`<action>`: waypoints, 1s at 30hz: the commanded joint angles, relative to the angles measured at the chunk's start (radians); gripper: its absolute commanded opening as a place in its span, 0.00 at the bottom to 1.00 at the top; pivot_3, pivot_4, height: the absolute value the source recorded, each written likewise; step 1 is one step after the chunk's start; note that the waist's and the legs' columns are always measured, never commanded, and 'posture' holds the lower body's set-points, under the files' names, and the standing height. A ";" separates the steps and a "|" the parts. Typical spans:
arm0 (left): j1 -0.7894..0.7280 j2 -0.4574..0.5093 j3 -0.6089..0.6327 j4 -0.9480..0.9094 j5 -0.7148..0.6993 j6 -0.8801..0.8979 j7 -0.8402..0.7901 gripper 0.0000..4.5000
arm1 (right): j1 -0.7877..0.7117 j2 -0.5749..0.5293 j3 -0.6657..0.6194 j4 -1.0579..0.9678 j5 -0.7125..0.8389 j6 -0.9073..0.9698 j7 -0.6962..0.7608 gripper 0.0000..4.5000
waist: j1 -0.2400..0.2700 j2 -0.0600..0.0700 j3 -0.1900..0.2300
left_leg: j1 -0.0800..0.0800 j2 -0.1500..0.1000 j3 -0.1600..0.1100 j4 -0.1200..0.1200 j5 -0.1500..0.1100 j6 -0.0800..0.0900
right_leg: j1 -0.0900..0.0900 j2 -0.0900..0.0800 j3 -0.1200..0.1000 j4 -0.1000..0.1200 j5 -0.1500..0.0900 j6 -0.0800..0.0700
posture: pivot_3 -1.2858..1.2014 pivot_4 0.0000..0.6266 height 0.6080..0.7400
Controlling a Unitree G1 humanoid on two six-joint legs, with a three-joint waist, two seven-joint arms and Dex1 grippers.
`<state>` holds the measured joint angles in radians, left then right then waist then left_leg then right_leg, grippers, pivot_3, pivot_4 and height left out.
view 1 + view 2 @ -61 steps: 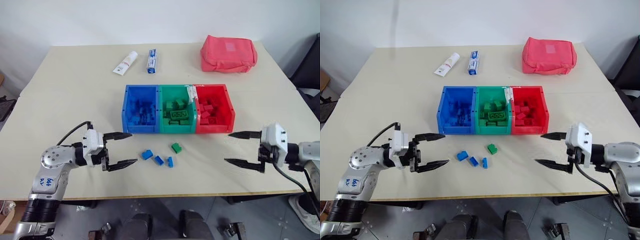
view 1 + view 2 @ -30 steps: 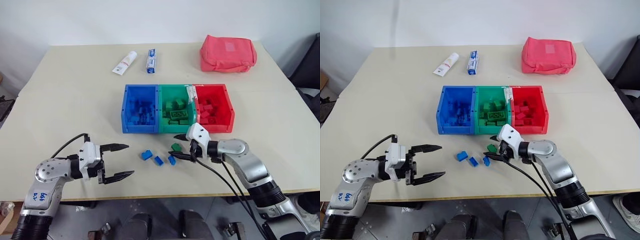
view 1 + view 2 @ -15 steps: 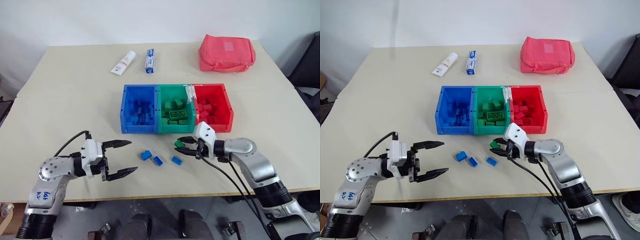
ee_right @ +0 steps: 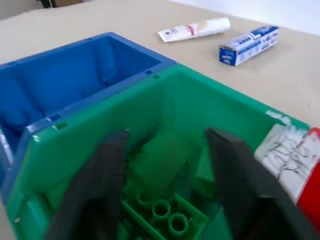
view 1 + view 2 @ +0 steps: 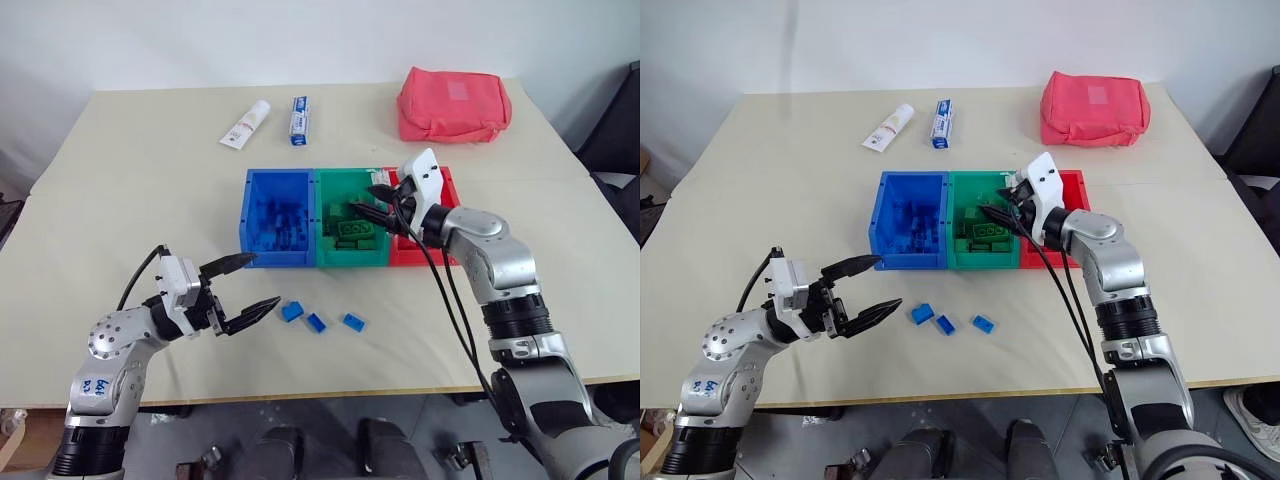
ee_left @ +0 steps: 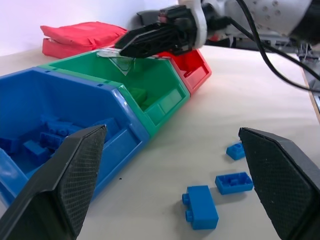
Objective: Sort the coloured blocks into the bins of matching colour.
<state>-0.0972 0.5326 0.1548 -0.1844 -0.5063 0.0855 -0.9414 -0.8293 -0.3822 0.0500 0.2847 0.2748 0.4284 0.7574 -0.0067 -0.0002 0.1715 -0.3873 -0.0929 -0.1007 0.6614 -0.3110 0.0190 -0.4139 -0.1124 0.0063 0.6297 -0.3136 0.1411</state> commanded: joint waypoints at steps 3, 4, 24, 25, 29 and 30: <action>0.004 0.037 0.019 -0.002 0.025 -0.030 -0.017 1.00 | 0.065 -0.050 -0.054 -0.117 0.065 -0.099 0.128 1.00 | 0.003 0.000 0.000 | 0.000 0.000 0.000 0.000 0.000 0.000 | 0.000 0.000 0.000 0.000 0.000 0.000 | 0.52 0.24 1.00; 0.004 0.049 0.019 0.004 0.025 -0.024 -0.029 1.00 | 0.092 -0.063 -0.067 -0.149 0.092 -0.119 0.170 1.00 | 0.006 0.000 0.000 | 0.000 0.000 0.000 0.000 0.000 0.000 | 0.000 0.000 0.000 0.000 0.000 0.000 | 0.52 0.24 1.00; -0.244 0.172 -0.281 0.026 0.173 0.041 -0.261 1.00 | 0.822 -0.403 -0.327 -0.514 0.217 -0.324 0.480 1.00 | 0.013 0.000 0.000 | 0.001 0.000 0.001 0.001 -0.001 0.001 | 0.002 -0.001 0.002 -0.002 0.000 0.001 | 0.52 0.24 1.00; -0.277 0.156 -0.322 0.008 0.215 0.068 -0.236 1.00 | 0.834 -0.408 -0.332 -0.525 0.215 -0.322 0.474 1.00 | 0.015 0.000 0.000 | 0.001 0.000 0.001 0.002 -0.001 0.001 | 0.003 -0.001 0.002 -0.002 0.000 0.001 | 0.52 0.24 1.00; -0.413 0.055 -0.484 0.018 0.363 0.165 -0.148 1.00 | 0.901 -0.443 -0.376 -0.607 0.285 -0.212 0.454 1.00 | 0.032 0.000 0.000 | 0.001 0.000 0.001 0.003 -0.001 0.001 | 0.003 0.000 0.001 -0.002 0.000 0.001 | 0.52 0.24 1.00; -0.440 0.030 -0.522 0.033 0.397 0.176 -0.137 1.00 | 0.921 -0.448 -0.386 -0.630 0.293 -0.203 0.452 1.00 | 0.036 0.000 0.000 | 0.001 0.000 0.001 0.003 -0.001 0.001 | 0.003 0.000 0.001 -0.002 0.000 0.001 | 0.52 0.24 1.00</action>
<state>-0.5163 0.5810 -0.3137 -0.1469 -0.1710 0.2399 -1.1066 0.0757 -0.8127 -0.2916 -0.2811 0.5223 0.1941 1.2136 0.0297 0.0001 0.1718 -0.3867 -0.0938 -0.1000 0.6643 -0.3116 0.0202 -0.4107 -0.1116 0.0071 0.6276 -0.3132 0.1421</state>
